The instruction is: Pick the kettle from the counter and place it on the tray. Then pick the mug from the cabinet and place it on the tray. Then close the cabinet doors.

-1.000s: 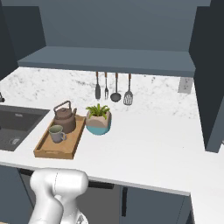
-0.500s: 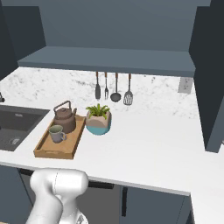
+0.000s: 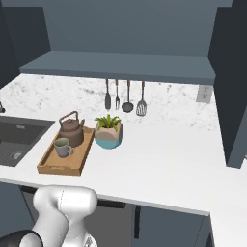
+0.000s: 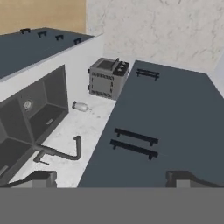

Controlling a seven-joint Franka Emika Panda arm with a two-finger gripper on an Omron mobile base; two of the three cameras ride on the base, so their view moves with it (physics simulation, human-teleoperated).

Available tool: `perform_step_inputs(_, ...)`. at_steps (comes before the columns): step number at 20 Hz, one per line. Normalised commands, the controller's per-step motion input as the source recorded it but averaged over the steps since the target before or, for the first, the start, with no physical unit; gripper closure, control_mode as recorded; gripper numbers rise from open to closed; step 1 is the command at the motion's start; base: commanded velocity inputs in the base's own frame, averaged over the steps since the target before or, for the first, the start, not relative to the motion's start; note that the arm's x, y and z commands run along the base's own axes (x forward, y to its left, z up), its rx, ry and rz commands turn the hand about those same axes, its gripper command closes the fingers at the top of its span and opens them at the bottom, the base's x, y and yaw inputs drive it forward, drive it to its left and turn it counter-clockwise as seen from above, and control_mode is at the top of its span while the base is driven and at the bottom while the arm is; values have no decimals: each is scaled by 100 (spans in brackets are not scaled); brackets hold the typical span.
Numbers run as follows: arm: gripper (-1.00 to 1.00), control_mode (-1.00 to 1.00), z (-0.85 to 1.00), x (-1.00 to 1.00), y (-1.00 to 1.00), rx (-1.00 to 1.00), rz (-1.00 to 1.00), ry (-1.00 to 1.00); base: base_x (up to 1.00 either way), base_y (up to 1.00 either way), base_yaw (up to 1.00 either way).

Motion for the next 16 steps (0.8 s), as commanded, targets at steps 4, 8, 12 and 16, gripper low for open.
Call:
perform_step_inputs(4,-100,-100,-13,67,5,0,-9,13,0,0,0)
perform_step_inputs(8,-100,-100,-16,65,0,0,-17,13,0,0,0)
perform_step_inputs(12,-100,-100,-2,58,-21,0,-16,11,0,0,0)
perform_step_inputs(16,-100,-100,0,48,-42,0,-23,12,0,0,0)
